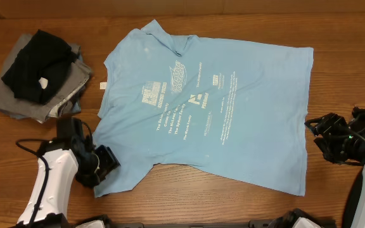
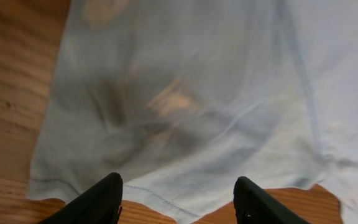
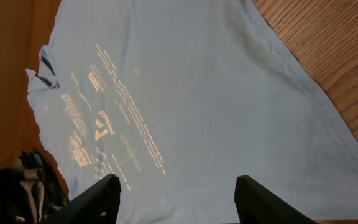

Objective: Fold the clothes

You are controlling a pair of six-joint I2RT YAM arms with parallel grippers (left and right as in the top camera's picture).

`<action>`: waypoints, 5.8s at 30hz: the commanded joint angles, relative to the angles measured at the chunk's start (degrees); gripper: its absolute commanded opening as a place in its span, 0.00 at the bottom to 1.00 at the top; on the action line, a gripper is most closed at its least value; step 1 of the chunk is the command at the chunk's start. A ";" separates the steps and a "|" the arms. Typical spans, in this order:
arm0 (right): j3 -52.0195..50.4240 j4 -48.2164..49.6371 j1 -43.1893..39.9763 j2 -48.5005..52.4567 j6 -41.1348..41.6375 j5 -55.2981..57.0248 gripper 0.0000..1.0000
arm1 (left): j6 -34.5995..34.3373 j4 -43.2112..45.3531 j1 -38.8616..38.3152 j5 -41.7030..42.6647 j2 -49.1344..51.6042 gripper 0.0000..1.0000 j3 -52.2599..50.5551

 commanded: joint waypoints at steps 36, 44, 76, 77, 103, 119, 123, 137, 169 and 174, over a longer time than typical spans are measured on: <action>-2.27 -2.99 -0.15 11.69 5.05 16.72 0.66 | 4.66 -5.99 -0.02 2.78 0.66 0.04 13.70; -12.81 0.37 -1.20 16.44 8.92 13.79 0.62 | 5.27 -7.19 -0.02 1.25 0.66 0.04 13.68; -30.91 12.02 -1.20 16.35 21.03 12.20 0.39 | 7.34 -6.32 -0.02 0.26 0.66 0.06 13.68; -30.86 12.04 -1.20 16.37 21.05 12.20 0.38 | 7.34 -6.32 -0.02 0.26 0.66 0.06 13.68; -29.92 1.88 -1.20 2.10 27.32 14.10 0.54 | 8.85 -5.42 -0.02 0.26 0.66 0.07 13.68; -33.97 10.38 -1.20 2.10 30.05 16.31 0.30 | 9.51 -5.73 -0.02 0.28 0.66 0.09 13.68; -33.59 11.74 -1.20 2.10 28.26 16.35 0.24 | 9.51 -5.75 -0.02 0.28 0.66 0.09 13.68; -31.69 12.31 -1.20 2.10 24.85 16.72 0.04 | 9.92 -5.70 -0.02 0.31 0.66 0.08 13.68; -29.44 10.54 -1.20 2.10 22.01 16.06 0.04 | 2.86 6.38 -0.02 0.52 0.76 0.58 -2.21; -29.44 10.47 -1.20 2.10 20.70 15.72 0.04 | 1.27 9.81 -0.02 -0.63 0.79 0.31 -5.03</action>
